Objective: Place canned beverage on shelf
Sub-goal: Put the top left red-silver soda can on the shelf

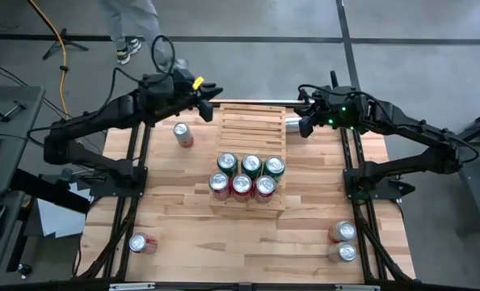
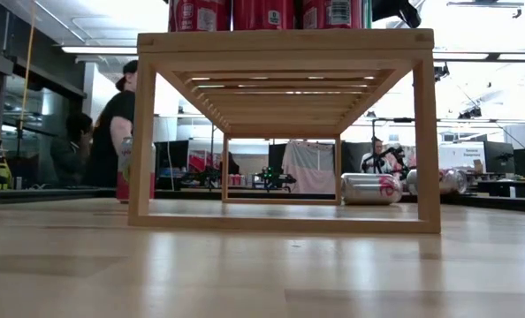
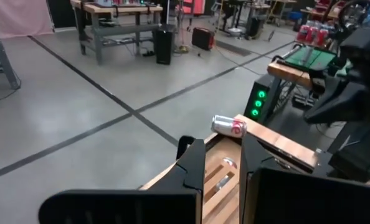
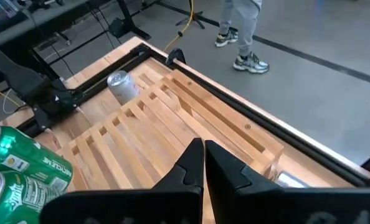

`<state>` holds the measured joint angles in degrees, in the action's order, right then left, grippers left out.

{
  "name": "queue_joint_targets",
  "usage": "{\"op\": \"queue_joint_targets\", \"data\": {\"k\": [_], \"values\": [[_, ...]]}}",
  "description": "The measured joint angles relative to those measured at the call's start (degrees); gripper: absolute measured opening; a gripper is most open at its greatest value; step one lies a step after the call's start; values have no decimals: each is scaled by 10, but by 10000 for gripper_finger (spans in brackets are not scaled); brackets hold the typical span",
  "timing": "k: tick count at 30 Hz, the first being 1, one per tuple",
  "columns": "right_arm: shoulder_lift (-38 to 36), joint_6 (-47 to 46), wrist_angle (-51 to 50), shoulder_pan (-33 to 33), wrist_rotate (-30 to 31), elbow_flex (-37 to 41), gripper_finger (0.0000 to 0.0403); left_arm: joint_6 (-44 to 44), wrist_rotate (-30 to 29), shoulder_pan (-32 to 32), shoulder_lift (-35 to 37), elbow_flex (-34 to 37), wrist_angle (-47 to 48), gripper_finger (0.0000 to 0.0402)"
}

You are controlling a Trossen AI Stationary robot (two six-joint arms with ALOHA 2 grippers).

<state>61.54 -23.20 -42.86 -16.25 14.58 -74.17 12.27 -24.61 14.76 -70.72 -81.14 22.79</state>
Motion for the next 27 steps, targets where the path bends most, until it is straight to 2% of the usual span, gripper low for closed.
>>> {"op": "queue_joint_targets", "data": {"k": [7,10,13,17,23,25,27], "values": [[0,-23,-29,-7,24,0,1,0,0,0,3,0,1,0],[2,-23,-46,-41,24,0,3,0,5,0,3,0,1,0],[17,-10,-72,-95,16,0,25,-3,6,0,8,0,3,0],[66,25,-95,-170,-3,0,96,-15,5,5,18,0,4,0],[185,54,-104,-271,12,0,249,-46,5,43,32,0,56,0],[224,48,-110,-303,14,-8,292,-60,21,68,32,0,74,0],[259,20,-121,-331,14,-24,324,-77,63,103,32,1,83,0]]}}
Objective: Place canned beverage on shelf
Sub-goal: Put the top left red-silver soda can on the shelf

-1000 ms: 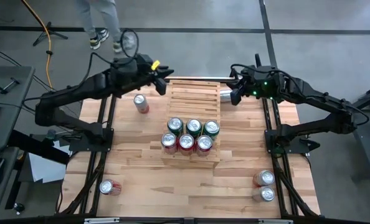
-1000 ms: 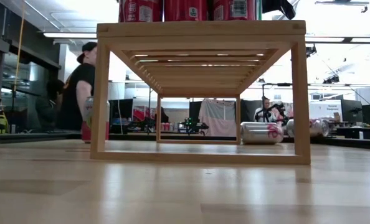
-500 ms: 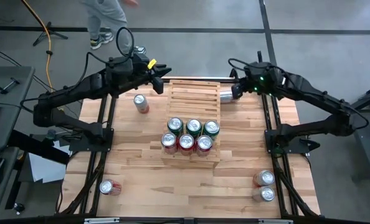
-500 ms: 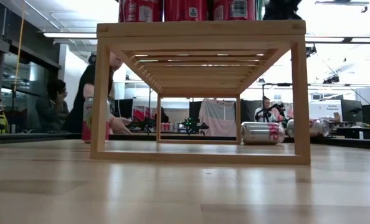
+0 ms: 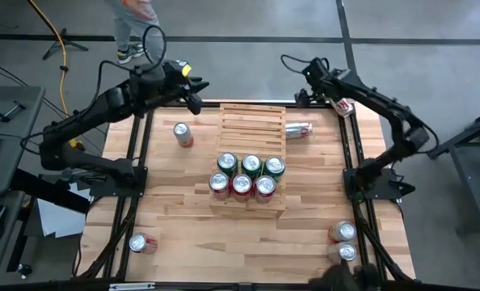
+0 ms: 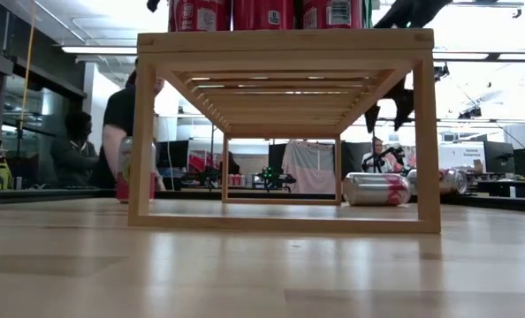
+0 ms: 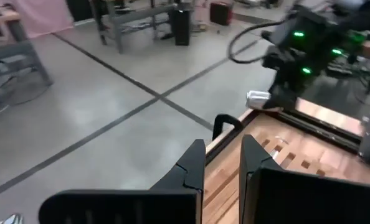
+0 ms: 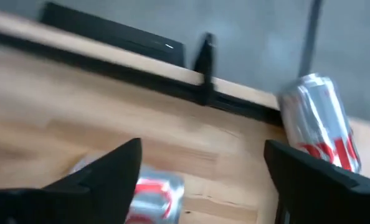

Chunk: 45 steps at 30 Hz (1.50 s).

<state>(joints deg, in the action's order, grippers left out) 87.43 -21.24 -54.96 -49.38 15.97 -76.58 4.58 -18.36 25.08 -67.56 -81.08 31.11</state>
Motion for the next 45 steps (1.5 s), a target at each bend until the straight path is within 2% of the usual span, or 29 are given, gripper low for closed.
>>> {"op": "queue_joint_targets", "data": {"k": [3,7,13,17,22,25,29,38,45], "values": [[47,-63,-30,-39,1,-30,349,-41,104,67,-6,0,-8,0],[102,-115,-52,-79,2,-75,355,-78,241,163,-27,0,-19,0],[171,-183,-112,-116,51,-141,355,-69,402,288,-65,0,-62,0],[203,-243,-155,-136,75,-177,355,-62,470,333,-88,0,-75,0],[211,-362,-161,-156,101,-183,355,-63,511,365,-108,0,-75,0],[211,-453,-159,-165,118,-182,355,-69,521,377,-119,0,-74,0],[211,-519,-151,-171,130,-182,355,-77,524,386,-128,0,-75,0],[224,-591,-139,-174,204,-182,355,-74,522,405,-133,0,-84,0],[232,-598,-137,-172,225,-182,355,-66,521,406,-132,18,-92,0]]}}
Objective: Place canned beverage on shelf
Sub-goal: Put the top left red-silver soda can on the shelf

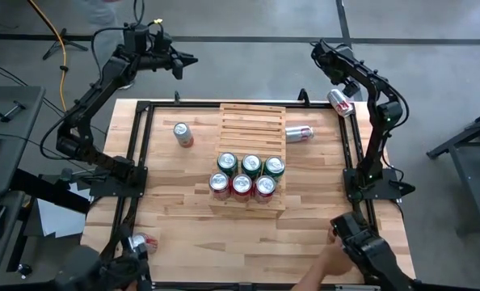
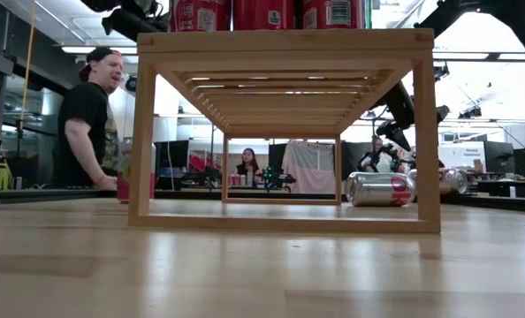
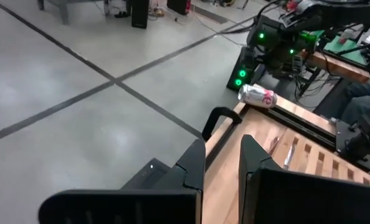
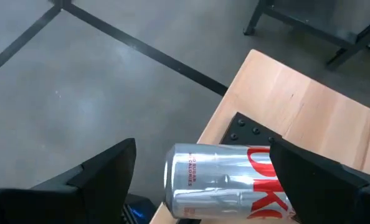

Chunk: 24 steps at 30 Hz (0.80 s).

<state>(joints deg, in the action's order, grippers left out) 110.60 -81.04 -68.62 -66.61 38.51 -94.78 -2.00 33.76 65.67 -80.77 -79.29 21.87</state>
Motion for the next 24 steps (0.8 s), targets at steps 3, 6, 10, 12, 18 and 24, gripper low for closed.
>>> {"op": "queue_joint_targets", "data": {"k": [3,6,10,12,18,24], "values": [[4,-1,0,0,13,0,355,6,0,0,0,12,-4,0],[20,31,-11,5,4,0,355,16,1,0,0,17,-3,0],[44,111,-15,13,-35,0,355,24,8,0,0,17,-3,0],[55,127,-14,14,-51,0,355,27,9,0,0,17,-3,0],[68,133,-4,13,-49,0,355,29,9,-1,0,17,-2,0],[68,173,17,5,-51,0,355,29,9,-1,0,17,-1,0]]}}
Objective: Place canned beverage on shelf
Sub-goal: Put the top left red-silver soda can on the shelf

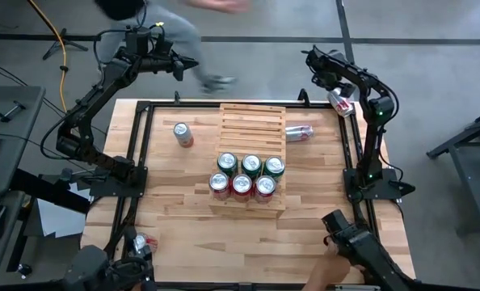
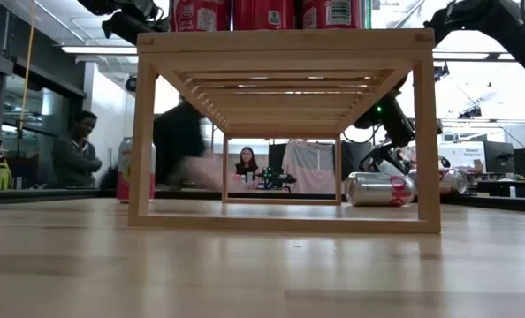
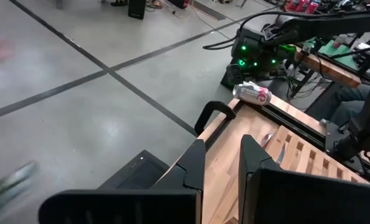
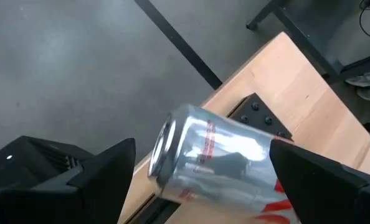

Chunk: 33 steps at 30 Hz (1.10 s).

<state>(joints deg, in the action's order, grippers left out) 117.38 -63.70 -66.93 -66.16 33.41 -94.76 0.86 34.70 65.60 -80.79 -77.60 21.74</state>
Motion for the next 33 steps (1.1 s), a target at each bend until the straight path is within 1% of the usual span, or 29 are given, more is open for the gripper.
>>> {"op": "queue_joint_targets", "data": {"k": [5,12,17,24,29,33], "values": [[0,3,9,0,6,0,355,-1,0,0,0,0,0,0],[4,-48,18,0,35,0,355,-10,-2,0,0,0,0,0],[13,-42,14,0,38,0,355,-11,-3,0,0,0,7,0],[18,-9,14,1,10,0,355,-11,-4,0,0,0,10,0],[17,53,11,1,-30,0,355,-11,-4,0,0,0,10,0],[15,76,6,1,-55,-2,355,-10,-4,0,0,0,10,0]]}}
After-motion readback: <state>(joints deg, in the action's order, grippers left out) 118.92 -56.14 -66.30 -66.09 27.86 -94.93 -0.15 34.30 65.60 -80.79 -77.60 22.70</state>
